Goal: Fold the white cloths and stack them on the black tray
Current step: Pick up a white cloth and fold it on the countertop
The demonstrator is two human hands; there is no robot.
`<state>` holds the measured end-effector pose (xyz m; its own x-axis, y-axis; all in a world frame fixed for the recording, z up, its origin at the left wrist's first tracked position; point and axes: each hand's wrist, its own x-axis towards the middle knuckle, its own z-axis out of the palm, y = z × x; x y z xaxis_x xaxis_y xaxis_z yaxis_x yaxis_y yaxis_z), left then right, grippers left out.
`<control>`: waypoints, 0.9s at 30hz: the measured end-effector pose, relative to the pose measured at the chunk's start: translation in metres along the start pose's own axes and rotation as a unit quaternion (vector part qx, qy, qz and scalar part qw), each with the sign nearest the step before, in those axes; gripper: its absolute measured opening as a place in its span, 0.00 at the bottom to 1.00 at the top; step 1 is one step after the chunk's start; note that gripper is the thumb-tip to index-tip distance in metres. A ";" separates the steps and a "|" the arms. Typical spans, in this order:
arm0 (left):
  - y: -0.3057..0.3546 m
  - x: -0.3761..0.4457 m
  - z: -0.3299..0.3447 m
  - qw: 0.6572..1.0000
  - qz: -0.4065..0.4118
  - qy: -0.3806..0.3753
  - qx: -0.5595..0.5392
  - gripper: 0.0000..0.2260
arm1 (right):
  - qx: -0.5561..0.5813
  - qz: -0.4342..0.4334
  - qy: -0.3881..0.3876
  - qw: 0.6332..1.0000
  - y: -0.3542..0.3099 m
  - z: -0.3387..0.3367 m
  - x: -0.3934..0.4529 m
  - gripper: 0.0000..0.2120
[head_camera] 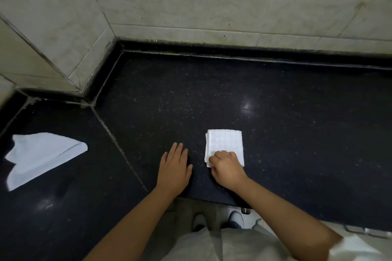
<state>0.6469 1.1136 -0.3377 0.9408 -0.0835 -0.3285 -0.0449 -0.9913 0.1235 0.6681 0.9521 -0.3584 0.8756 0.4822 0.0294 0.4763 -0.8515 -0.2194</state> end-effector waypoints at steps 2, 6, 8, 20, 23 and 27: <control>0.002 0.002 0.002 1.000 0.019 0.012 -0.007 0.23 | 0.007 -0.010 0.016 1.000 0.012 0.000 -0.012 0.05; 0.014 0.012 0.004 0.990 0.107 0.076 -0.046 0.19 | 0.000 0.048 0.040 0.998 0.043 -0.009 -0.038 0.13; 0.022 0.016 0.008 0.981 0.164 0.087 -0.057 0.16 | -0.025 0.061 0.019 0.998 0.052 -0.014 -0.040 0.16; 0.043 0.044 0.021 0.976 0.214 0.013 0.024 0.20 | 0.077 0.101 -0.051 0.991 0.056 -0.021 -0.030 0.10; 0.055 0.047 0.018 0.954 0.291 0.065 0.015 0.08 | 0.162 0.155 -0.006 0.974 0.057 -0.033 -0.042 0.12; 0.087 0.048 0.010 0.908 0.389 0.148 0.036 0.11 | 0.204 0.233 0.036 0.950 0.076 -0.058 -0.080 0.11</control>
<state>0.6851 1.0224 -0.3522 0.6633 -0.7415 0.1006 -0.7471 -0.6485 0.1459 0.6389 0.8366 -0.3209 0.9940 0.0454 -0.0999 -0.0217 -0.8109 -0.5848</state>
